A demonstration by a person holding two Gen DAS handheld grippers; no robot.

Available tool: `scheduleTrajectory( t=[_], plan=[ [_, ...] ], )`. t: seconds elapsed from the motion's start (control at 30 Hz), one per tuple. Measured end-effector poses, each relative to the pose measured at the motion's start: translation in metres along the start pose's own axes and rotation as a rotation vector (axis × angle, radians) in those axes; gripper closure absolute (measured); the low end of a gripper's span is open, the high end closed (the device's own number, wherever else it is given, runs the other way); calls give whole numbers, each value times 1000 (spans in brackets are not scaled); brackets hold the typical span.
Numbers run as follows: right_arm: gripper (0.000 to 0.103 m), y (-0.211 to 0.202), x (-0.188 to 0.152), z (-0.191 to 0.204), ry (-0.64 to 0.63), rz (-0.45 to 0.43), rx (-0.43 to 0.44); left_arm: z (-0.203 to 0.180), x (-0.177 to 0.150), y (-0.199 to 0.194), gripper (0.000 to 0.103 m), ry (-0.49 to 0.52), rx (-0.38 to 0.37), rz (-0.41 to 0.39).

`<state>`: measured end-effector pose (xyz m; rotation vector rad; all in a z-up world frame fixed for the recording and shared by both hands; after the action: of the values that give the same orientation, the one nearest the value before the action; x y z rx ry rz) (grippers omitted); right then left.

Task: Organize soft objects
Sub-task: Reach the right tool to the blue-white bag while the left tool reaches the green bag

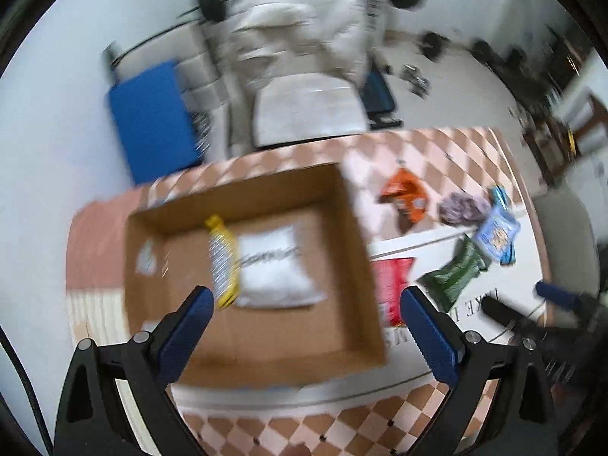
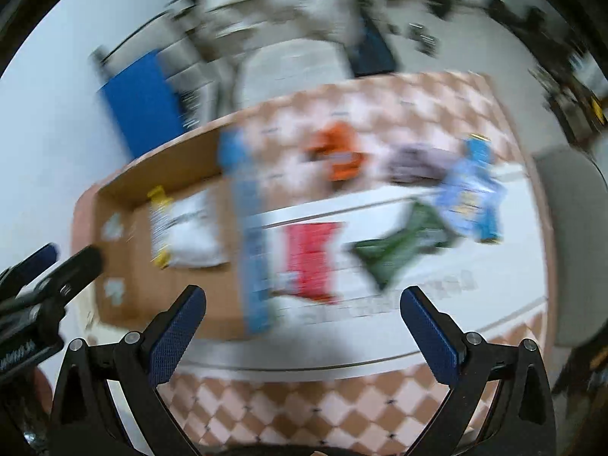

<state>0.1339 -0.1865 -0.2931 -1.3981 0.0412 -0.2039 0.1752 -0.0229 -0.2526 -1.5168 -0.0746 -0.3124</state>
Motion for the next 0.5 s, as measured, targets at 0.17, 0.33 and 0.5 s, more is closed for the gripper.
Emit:
scheduleTrajectory(
  t=[0.17, 0.33, 0.5],
  plan=[
    [0, 22, 26, -132, 248, 57, -17, -102, 22, 54, 3, 269, 18, 64],
    [0, 42, 38, -212, 359, 104, -8, -204, 5, 136, 3, 551, 1, 216],
    [3, 58, 44, -249, 403, 132, 6, -234, -13, 199, 7, 588, 4, 359]
  ],
)
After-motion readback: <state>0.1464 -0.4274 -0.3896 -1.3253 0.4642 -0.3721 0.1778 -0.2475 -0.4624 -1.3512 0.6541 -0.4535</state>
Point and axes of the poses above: each gripper's, at about its wrist camera, not at the fingertips, and y roughly the way its jaws point, z to its left, x to its top, the point moved 9 cm from there along y, roughly the way its jaws point, and after that the axes turned 4 degrees about z, right-handed, at the moved point
